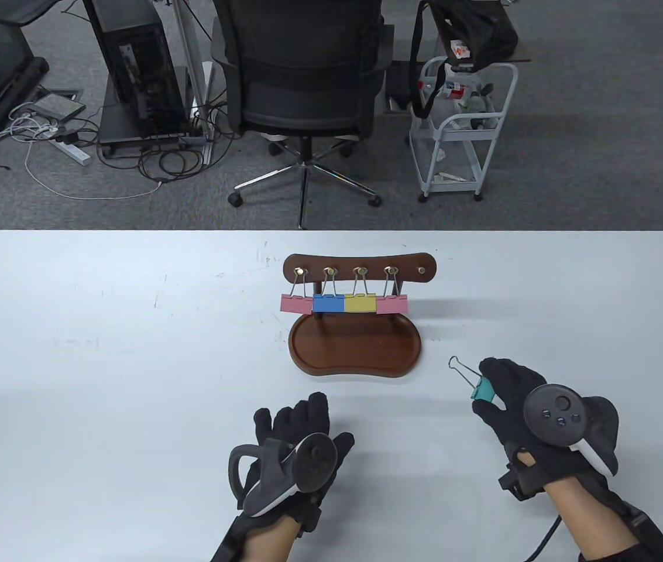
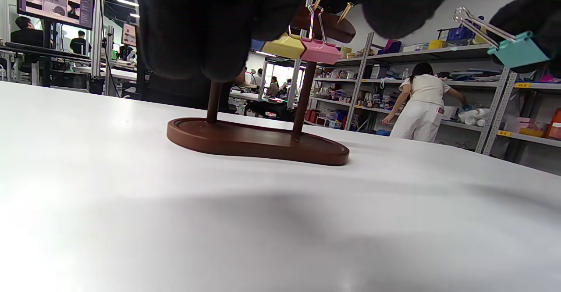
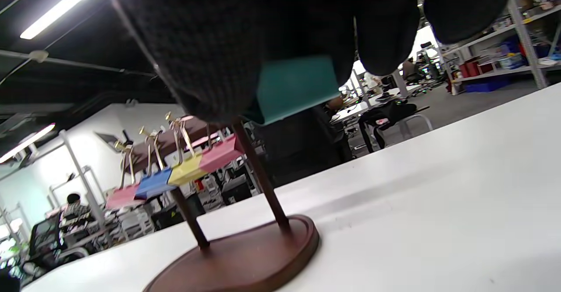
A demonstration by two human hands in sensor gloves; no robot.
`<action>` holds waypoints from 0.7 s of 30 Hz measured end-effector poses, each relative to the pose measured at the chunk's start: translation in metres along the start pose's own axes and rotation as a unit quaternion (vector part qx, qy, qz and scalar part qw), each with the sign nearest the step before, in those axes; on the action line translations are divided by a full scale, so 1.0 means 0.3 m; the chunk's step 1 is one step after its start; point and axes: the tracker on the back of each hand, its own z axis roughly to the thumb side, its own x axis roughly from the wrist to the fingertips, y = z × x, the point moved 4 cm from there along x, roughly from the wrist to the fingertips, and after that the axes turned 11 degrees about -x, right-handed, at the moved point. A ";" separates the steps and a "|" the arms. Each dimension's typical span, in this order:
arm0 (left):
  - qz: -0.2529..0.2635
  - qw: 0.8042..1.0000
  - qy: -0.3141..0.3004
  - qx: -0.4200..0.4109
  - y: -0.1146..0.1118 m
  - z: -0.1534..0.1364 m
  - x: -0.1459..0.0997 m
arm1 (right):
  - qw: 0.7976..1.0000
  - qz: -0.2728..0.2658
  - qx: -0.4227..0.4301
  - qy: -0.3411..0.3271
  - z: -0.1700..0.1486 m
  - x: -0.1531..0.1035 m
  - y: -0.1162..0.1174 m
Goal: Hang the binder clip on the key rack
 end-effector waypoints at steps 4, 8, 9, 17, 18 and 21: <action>0.000 1.000 0.002 -0.003 0.001 -0.002 -0.001 | 0.999 -0.010 0.034 0.031 -0.006 0.029 -0.017; 0.000 1.000 0.003 -0.005 0.001 -0.004 0.000 | 0.997 -0.027 0.042 0.057 0.000 0.056 -0.031; 0.000 1.000 0.004 -0.005 0.001 -0.004 0.000 | 0.997 -0.030 0.044 0.063 0.003 0.062 -0.034; -0.003 1.000 0.003 -0.002 -0.004 -0.001 0.002 | 0.993 -0.061 0.042 0.087 0.058 0.117 -0.042; -0.004 1.000 0.004 -0.002 -0.005 -0.001 0.002 | 0.993 -0.063 0.039 0.090 0.066 0.125 -0.039; -0.005 1.000 0.006 -0.003 -0.004 -0.003 0.002 | 0.993 -0.068 0.036 0.094 0.088 0.148 -0.029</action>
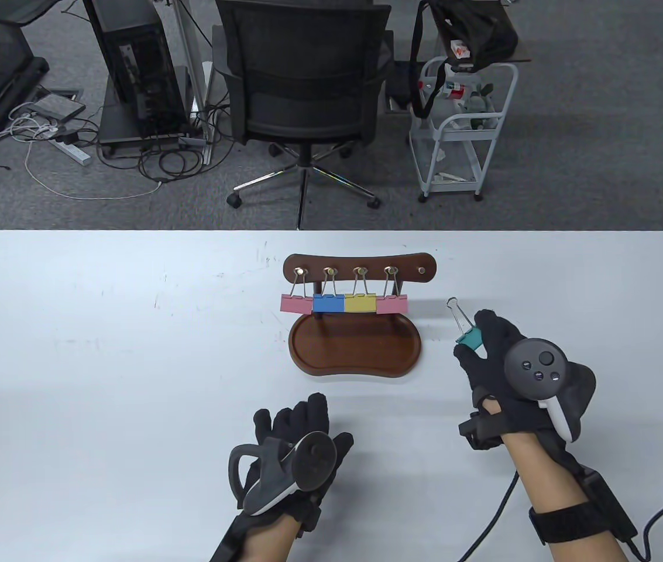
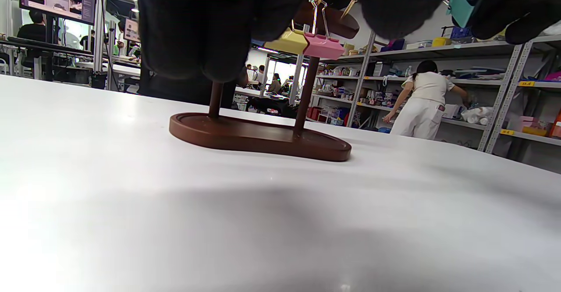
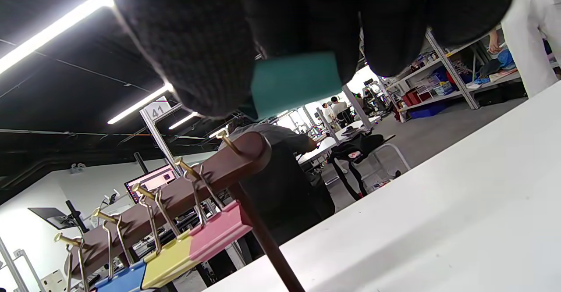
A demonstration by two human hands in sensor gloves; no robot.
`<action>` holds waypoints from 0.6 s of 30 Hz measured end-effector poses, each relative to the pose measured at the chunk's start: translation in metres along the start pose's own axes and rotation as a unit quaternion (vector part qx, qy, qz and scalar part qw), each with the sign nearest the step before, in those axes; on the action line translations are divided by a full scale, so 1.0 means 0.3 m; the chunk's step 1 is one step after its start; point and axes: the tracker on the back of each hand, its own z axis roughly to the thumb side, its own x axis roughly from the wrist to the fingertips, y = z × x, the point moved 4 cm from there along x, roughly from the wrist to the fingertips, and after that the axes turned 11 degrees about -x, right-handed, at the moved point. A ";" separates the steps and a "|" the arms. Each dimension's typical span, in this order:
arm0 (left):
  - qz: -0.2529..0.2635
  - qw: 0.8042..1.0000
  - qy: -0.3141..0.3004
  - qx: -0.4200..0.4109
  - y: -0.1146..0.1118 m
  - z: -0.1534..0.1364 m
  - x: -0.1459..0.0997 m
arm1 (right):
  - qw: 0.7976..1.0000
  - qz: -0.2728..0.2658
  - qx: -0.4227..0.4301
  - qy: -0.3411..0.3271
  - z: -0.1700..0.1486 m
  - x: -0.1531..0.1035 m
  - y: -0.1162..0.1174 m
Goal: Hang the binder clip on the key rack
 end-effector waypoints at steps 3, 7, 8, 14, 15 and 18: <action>0.000 1.000 0.001 -0.001 0.001 -0.002 -0.001 | 1.000 -0.003 -0.006 0.004 0.020 0.014 0.014; 0.003 1.000 0.004 0.000 0.006 -0.006 -0.002 | 1.000 -0.013 0.004 0.014 0.038 0.031 0.027; 0.003 1.000 0.004 0.000 0.006 -0.007 -0.002 | 1.000 -0.016 0.007 0.017 0.041 0.035 0.028; 0.003 1.000 0.004 0.001 0.006 -0.006 -0.004 | 0.999 -0.018 0.018 0.028 0.063 0.055 0.038; 0.004 1.000 0.005 0.000 0.007 -0.006 -0.005 | 0.999 -0.018 0.018 0.029 0.069 0.060 0.040; 0.005 1.000 0.007 0.000 0.009 -0.011 -0.005 | 0.999 -0.016 0.015 0.031 0.083 0.070 0.047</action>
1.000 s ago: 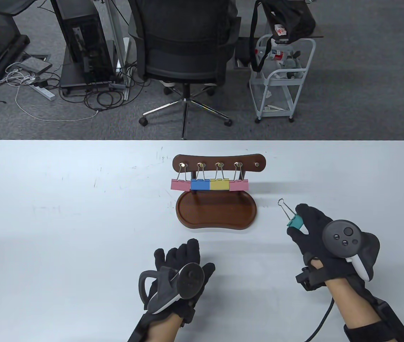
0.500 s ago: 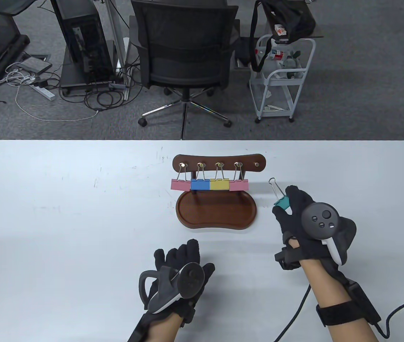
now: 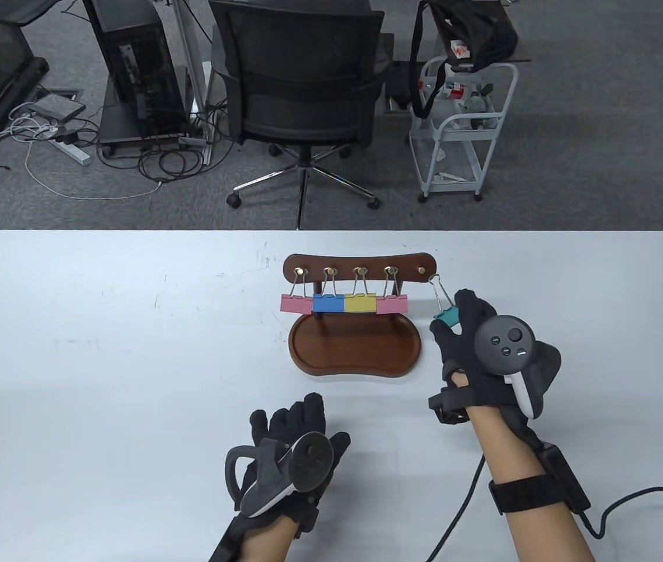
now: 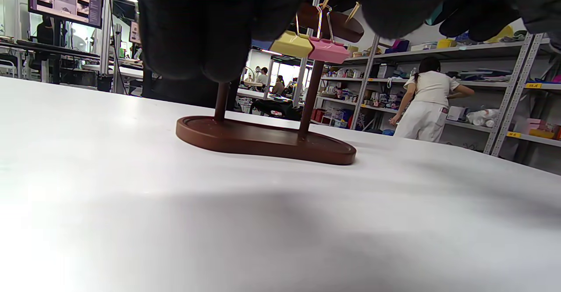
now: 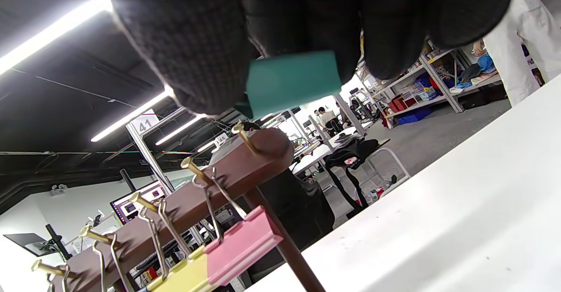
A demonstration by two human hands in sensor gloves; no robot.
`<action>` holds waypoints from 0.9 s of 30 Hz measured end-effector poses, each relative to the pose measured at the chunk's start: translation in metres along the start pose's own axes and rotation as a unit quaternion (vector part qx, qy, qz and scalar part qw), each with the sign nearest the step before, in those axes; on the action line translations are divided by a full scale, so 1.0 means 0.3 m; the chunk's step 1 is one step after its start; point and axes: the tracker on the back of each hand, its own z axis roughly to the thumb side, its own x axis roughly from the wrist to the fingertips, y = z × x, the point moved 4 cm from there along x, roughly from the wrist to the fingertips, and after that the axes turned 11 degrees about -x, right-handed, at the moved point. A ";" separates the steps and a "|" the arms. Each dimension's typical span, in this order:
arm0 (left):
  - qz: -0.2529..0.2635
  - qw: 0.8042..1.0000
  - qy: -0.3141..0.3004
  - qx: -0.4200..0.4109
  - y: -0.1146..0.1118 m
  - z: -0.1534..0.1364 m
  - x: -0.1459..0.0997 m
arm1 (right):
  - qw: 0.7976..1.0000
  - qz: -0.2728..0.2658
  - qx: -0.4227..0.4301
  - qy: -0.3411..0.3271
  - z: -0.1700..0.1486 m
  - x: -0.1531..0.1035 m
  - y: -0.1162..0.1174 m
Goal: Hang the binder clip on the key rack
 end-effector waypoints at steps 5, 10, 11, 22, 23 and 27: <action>-0.001 1.000 0.002 -0.001 0.001 -0.004 0.000 | 1.000 0.003 -0.011 0.000 0.027 0.015 0.020; -0.001 1.000 0.002 -0.002 0.002 -0.005 0.001 | 1.000 0.005 -0.026 0.004 0.040 0.024 0.038; -0.002 1.000 0.002 -0.002 0.002 -0.006 0.001 | 1.000 0.006 -0.024 0.006 0.041 0.026 0.042; -0.004 1.000 0.004 -0.004 0.000 -0.006 0.002 | 1.000 0.014 -0.021 0.014 0.045 0.043 0.056; -0.005 1.000 0.004 -0.005 0.000 -0.006 0.002 | 1.000 0.015 -0.022 0.015 0.045 0.045 0.059; -0.006 1.000 0.005 -0.006 -0.001 -0.008 0.003 | 0.999 0.018 -0.021 0.021 0.044 0.053 0.067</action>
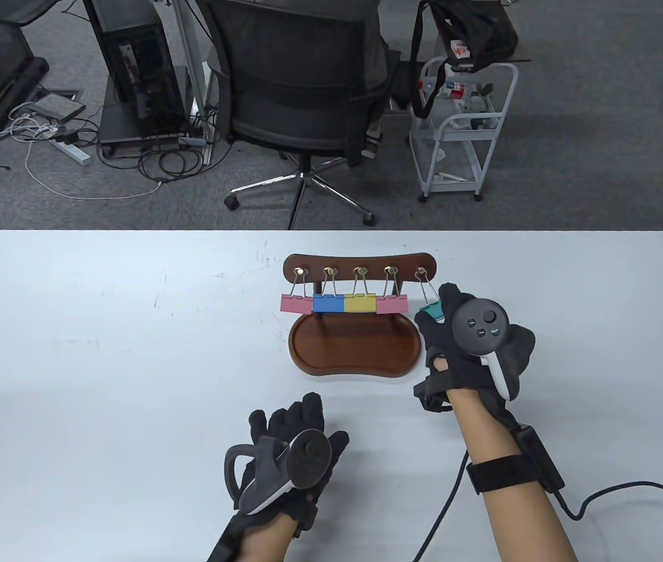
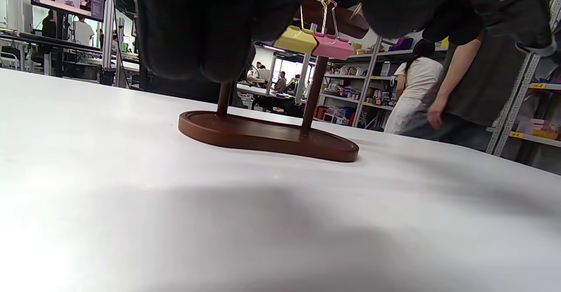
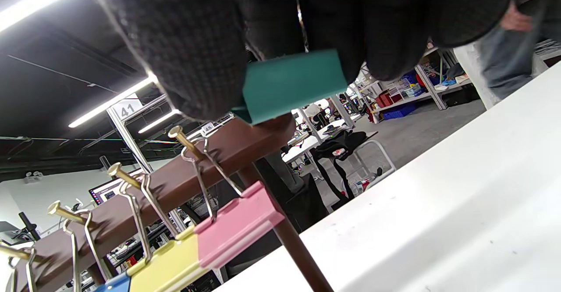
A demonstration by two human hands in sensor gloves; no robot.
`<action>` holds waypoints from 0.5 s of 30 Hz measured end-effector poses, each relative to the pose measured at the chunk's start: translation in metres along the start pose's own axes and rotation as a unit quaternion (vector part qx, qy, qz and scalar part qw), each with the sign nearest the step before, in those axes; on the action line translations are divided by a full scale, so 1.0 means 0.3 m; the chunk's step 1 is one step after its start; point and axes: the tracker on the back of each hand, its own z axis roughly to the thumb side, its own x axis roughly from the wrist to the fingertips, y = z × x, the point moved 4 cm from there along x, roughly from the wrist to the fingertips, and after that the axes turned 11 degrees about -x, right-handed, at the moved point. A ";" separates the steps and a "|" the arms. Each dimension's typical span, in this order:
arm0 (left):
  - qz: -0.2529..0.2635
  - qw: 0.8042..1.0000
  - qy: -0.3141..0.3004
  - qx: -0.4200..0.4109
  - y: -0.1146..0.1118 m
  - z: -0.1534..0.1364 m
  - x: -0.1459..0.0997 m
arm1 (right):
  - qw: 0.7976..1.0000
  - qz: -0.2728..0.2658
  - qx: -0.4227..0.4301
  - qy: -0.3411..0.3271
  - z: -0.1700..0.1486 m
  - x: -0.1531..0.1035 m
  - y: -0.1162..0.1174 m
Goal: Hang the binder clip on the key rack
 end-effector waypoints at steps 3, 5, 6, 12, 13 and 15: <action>0.000 1.000 0.001 -0.001 0.000 0.000 0.001 | 1.000 0.001 0.001 0.004 -0.001 0.007 0.005; -0.001 1.000 0.001 -0.001 0.000 -0.001 0.001 | 1.000 0.002 0.003 0.005 -0.001 0.010 0.008; -0.001 1.000 0.001 -0.001 0.000 -0.001 0.001 | 1.000 0.001 0.003 0.005 0.000 0.012 0.010; -0.002 1.000 0.003 -0.002 -0.001 -0.004 0.003 | 1.000 0.003 0.006 0.007 0.000 0.021 0.023; -0.003 1.000 0.002 -0.002 -0.001 -0.003 0.004 | 1.000 0.005 0.007 0.007 0.000 0.022 0.026; -0.003 1.000 0.002 -0.002 -0.002 -0.003 0.004 | 1.000 0.005 0.003 0.008 0.000 0.025 0.032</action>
